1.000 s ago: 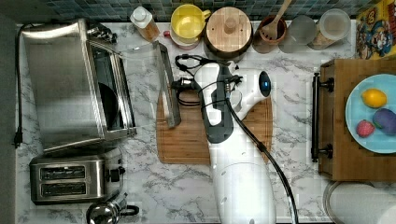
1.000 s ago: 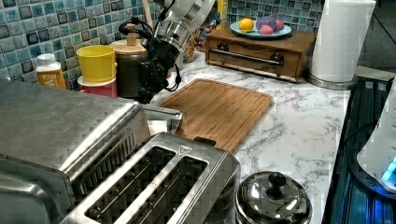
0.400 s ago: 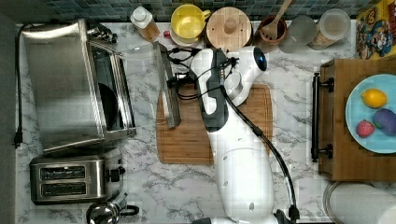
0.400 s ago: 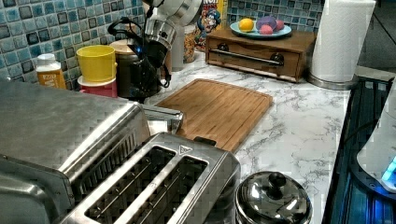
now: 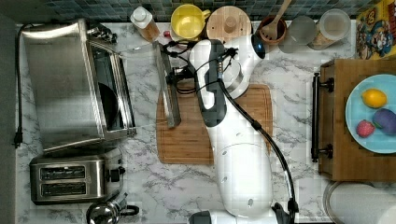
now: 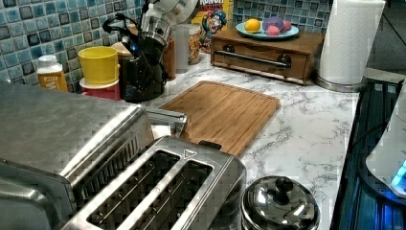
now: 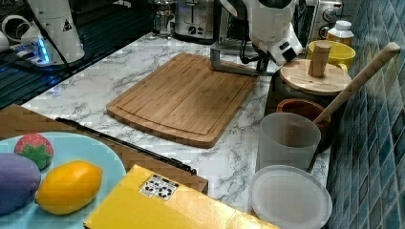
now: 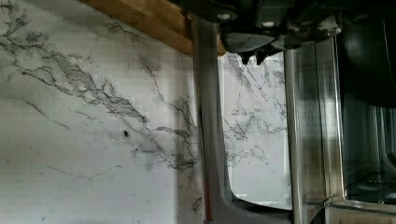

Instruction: Close the oven.

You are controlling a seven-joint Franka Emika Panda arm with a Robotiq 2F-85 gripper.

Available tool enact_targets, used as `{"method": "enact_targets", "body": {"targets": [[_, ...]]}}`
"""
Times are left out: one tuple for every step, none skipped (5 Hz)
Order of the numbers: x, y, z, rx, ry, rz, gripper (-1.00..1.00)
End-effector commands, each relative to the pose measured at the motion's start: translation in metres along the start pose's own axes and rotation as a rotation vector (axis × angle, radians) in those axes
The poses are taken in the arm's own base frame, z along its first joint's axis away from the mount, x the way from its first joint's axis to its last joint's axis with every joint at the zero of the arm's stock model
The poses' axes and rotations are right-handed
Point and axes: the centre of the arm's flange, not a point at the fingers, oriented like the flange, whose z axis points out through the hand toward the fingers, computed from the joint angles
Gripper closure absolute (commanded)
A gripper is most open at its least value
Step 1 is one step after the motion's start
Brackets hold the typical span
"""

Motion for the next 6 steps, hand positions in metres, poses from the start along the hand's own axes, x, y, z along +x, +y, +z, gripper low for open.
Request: {"method": "enact_targets", "body": {"targets": [[0.036,-0.085,-0.008,-0.101,-0.035,-0.151,1.00],[0.033,-0.093,0.000,-0.104,-0.066,-0.156,1.00],[0.029,-0.115,-0.013,-0.045,-0.072,-0.163,1.00],[0.015,-0.157,-0.018,-0.012,-0.056,-0.207,1.00],[0.001,-0.202,-0.019,-0.012,-0.055,-0.264,1.00],[-0.019,-0.245,-0.010,-0.034,-0.040,-0.324,1.00]]}}
